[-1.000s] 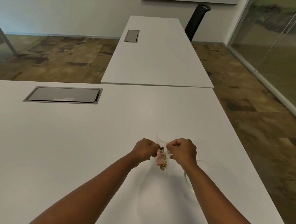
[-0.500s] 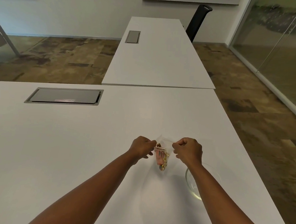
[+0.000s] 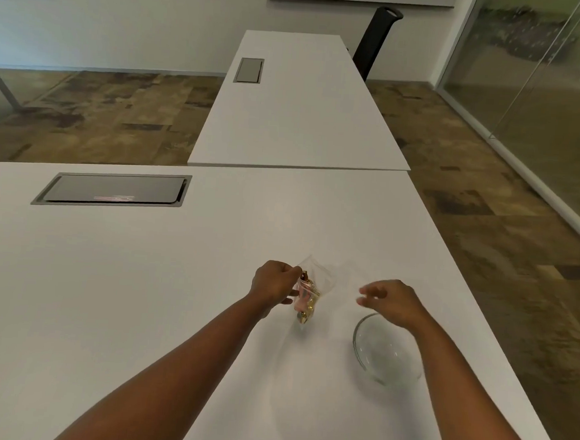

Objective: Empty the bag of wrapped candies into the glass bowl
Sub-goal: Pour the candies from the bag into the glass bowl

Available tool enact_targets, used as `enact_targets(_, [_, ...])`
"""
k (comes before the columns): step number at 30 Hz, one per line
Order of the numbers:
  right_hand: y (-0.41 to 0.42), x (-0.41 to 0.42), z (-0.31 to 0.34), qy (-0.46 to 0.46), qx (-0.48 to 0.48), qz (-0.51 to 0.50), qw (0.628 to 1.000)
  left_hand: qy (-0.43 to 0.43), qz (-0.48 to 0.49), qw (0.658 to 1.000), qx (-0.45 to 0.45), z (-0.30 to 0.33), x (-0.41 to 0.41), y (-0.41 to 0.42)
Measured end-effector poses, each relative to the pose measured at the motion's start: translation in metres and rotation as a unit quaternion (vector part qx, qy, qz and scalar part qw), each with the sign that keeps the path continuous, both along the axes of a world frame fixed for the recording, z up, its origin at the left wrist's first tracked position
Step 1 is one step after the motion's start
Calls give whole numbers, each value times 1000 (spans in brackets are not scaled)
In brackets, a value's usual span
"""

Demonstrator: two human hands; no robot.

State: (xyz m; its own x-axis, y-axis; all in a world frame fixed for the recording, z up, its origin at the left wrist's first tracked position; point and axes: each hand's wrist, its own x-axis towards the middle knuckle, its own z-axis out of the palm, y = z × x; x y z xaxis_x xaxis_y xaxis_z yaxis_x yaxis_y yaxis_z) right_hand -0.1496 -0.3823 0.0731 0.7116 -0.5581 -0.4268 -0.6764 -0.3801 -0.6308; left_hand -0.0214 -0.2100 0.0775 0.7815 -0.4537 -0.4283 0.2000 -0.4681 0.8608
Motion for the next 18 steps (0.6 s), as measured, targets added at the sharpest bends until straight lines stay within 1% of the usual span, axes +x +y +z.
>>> enact_targets(1, [-10, -8, -4, 66, -34, 30, 997, -2, 0, 1000, 1, 0, -1, 0])
enact_targets(3, [-22, -22, -13, 171, -55, 53, 982, -3, 5, 1000, 0, 0, -1, -1])
enact_targets(5, [-24, -34, -24, 208, -64, 37, 975, -3, 8, 1000, 1, -1, -1, -1])
enact_targets(10, [-21, -42, -46, 135, -97, -83, 983, -9, 12, 1000, 6, 0, -2, 1])
enact_targets(18, [-3, -25, -57, 114, -83, -75, 987, -24, 16, 1000, 8, 3, -4, 4])
